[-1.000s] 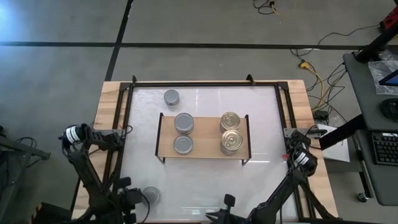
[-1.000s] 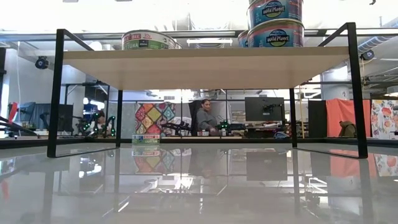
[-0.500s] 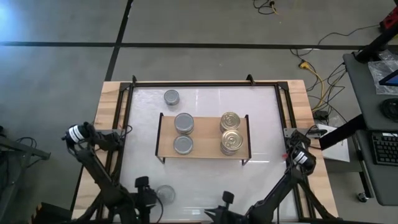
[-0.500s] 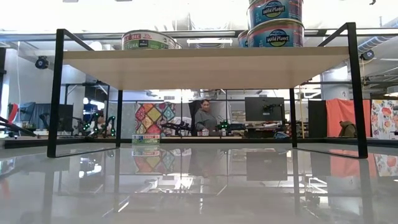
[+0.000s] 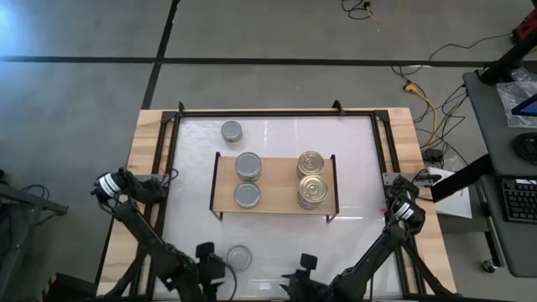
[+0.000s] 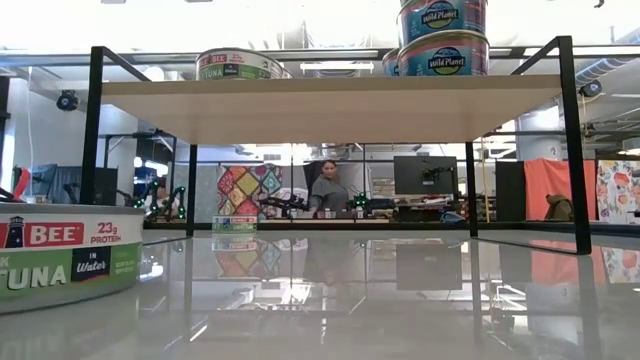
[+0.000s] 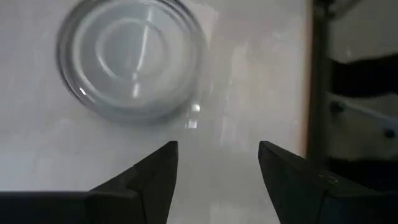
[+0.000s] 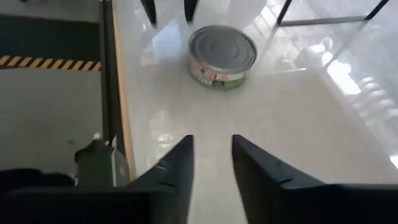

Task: Stack canned seafood by type on shelf
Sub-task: Stack the green tuna can on top of the other green tuna can on the shelf

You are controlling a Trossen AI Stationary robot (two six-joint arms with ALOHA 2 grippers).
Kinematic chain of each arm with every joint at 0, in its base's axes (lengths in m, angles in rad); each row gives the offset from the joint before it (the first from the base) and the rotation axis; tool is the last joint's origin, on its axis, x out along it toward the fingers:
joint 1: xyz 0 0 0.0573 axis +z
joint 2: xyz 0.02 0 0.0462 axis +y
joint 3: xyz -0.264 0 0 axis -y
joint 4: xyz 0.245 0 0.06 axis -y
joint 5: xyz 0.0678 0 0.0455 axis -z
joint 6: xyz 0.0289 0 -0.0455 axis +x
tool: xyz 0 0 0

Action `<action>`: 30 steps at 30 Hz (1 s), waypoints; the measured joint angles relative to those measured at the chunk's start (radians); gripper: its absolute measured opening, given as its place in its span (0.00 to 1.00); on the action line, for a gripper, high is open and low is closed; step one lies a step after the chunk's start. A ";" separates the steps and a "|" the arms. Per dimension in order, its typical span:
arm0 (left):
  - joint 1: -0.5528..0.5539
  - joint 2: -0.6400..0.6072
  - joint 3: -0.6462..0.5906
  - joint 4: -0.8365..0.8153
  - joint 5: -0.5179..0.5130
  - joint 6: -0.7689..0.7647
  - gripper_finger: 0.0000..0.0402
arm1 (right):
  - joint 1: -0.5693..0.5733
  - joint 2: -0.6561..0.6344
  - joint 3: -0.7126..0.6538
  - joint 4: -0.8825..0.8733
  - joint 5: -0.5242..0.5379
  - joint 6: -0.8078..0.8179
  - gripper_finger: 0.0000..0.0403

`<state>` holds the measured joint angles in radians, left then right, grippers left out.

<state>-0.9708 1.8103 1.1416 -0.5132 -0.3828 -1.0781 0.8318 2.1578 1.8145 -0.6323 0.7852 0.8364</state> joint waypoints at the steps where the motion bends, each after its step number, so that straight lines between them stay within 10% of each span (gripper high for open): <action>1: -0.014 0.000 0.022 -0.033 0.005 -0.003 0.52 | -0.002 0.000 0.000 0.000 -0.007 -0.003 0.30; 6: -0.075 0.003 0.055 -0.228 -0.074 -0.115 0.52 | -0.036 0.000 -0.029 0.003 -0.011 -0.023 0.51; 18: -0.017 0.005 0.003 -0.089 -0.150 -0.025 0.65 | -0.099 0.002 -0.054 0.025 -0.112 -0.053 0.86; 30: 0.038 0.005 -0.046 -0.068 -0.128 0.024 0.94 | -0.134 0.003 -0.062 0.054 -0.112 -0.081 0.90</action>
<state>-0.9325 1.8153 1.0959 -0.5809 -0.5111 -1.0539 0.6978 2.1609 1.7530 -0.5787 0.6727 0.7553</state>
